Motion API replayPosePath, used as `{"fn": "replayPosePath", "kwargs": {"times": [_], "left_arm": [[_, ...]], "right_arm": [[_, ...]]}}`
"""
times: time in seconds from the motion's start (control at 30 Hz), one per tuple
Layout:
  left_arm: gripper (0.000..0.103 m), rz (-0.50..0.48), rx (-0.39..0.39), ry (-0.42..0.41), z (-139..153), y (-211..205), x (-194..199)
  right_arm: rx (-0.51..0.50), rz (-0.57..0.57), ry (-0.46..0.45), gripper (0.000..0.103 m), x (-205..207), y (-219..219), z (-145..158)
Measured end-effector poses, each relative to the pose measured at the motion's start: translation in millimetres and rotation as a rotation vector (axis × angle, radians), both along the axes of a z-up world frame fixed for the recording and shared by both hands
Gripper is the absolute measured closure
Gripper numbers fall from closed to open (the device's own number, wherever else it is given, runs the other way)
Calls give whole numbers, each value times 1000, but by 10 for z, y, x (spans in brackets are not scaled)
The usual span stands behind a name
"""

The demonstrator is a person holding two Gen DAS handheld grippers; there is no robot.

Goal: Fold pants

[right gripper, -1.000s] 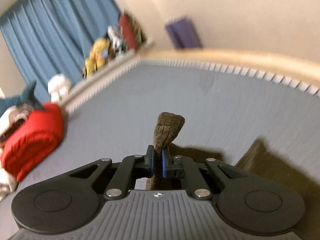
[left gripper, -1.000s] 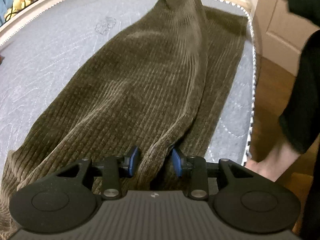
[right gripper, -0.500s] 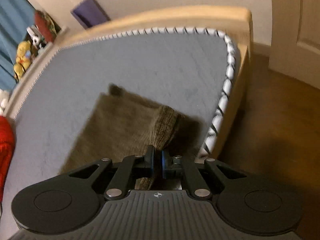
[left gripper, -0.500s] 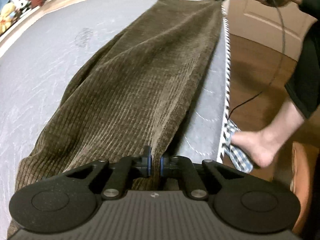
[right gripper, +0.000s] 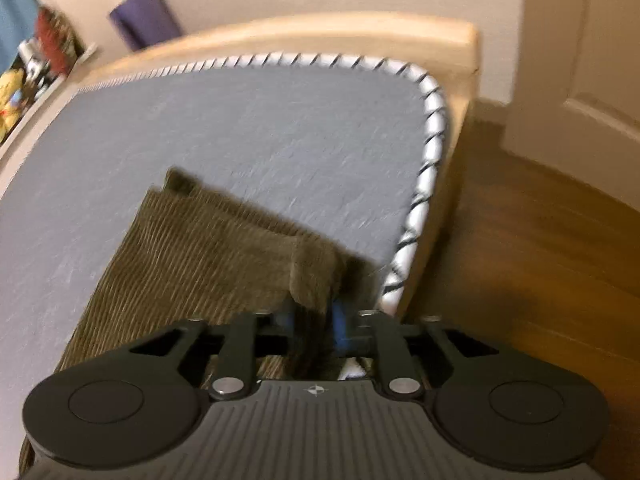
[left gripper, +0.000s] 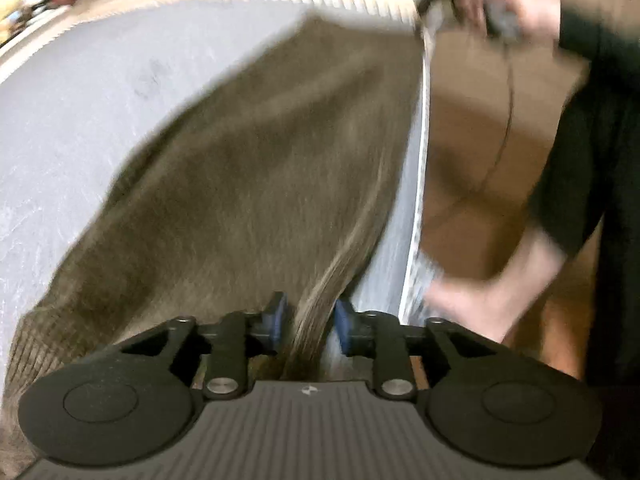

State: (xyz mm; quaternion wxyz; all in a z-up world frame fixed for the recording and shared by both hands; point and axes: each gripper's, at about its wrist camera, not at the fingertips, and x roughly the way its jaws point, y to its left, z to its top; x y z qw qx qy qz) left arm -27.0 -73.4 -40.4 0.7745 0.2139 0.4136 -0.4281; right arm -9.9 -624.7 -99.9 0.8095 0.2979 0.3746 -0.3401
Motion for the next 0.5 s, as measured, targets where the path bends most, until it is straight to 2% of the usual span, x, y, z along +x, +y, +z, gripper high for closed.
{"fn": "replayPosePath", "kwargs": {"times": [0.07,0.13,0.2,0.27,0.37,0.5], "left_arm": [[62,69,-126,6,209,160,97],[60,154,-211,-4,349,312,190],[58,241,-261,-13,415,416,281],[55,352,-293,-22,422,532,383],[55,485,-273,-58,383,687,496],[55,604,-272,-61,337,932,586]], "right_arm": [[-100,-29,-65,71,1,8,161],[-195,11,-167,71,81,34,318],[-238,170,-268,71,285,85,369],[-216,322,-330,71,540,122,306],[-196,443,-339,71,902,151,142],[-211,523,-261,66,1302,140,-159]]}}
